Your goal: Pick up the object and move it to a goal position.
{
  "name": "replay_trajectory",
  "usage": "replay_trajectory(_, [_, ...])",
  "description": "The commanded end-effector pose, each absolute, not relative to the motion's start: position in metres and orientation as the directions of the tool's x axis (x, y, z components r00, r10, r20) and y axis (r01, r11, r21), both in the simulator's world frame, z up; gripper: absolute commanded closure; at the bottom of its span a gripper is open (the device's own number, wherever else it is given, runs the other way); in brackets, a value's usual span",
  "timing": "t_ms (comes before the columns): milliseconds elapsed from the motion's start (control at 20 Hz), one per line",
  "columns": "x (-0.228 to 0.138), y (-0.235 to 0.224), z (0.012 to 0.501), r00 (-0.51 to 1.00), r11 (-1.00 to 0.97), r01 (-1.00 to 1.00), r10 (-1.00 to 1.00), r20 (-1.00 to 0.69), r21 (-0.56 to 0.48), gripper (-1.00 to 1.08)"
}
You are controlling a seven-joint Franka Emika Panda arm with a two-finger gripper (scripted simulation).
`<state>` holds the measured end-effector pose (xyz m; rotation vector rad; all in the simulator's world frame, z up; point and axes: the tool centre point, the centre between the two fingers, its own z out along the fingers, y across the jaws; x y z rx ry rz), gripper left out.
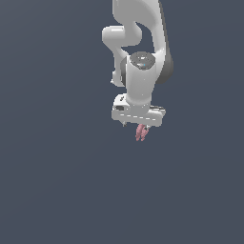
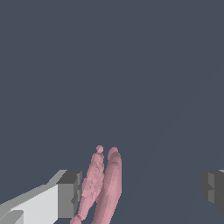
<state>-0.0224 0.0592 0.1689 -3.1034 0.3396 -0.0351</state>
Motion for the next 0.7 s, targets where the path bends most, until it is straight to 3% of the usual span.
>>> replay_trajectory(0, [-0.031, 0.068, 0.164, 0.965, -0.965, -0.262, -0.262, 0.016, -0.019, -0.92])
replay_trajectory(650, [-0.071, 0.104, 0.142, 0.895, -0.895, -0.447, -0.447, 0.002, -0.004, -0.92])
